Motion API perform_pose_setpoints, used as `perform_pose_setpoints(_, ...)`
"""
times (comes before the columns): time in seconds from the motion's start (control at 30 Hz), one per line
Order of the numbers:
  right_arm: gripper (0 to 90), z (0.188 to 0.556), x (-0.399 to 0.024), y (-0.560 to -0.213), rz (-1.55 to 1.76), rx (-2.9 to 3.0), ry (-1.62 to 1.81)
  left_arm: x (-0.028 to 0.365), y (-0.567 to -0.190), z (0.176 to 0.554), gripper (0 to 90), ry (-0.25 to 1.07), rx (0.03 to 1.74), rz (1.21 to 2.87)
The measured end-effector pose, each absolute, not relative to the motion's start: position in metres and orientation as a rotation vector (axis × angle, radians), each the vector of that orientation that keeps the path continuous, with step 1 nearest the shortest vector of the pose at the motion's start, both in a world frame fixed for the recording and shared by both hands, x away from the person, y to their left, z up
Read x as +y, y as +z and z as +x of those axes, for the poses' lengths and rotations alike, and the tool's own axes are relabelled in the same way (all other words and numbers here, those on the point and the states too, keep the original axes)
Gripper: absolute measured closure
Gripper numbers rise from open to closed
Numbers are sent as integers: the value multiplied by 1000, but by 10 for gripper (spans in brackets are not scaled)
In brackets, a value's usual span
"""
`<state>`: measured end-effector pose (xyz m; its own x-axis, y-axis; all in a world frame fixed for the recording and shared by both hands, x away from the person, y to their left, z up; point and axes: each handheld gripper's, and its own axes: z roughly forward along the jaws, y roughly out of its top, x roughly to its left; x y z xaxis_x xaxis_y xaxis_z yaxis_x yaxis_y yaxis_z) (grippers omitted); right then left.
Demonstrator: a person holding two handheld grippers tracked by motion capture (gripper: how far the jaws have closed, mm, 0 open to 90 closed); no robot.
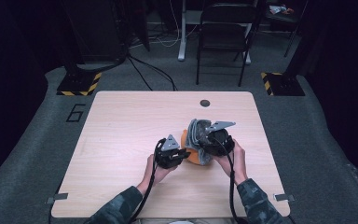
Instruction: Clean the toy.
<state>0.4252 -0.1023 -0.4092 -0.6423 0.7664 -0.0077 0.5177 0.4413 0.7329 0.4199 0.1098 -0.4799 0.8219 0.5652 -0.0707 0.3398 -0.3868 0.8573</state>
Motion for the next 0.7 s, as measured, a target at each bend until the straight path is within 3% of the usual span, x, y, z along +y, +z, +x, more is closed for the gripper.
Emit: perform_pose_setpoints(0.7,705,449,-143,-433,1290,2396,915,112,-482,424,803,259,697,1997)
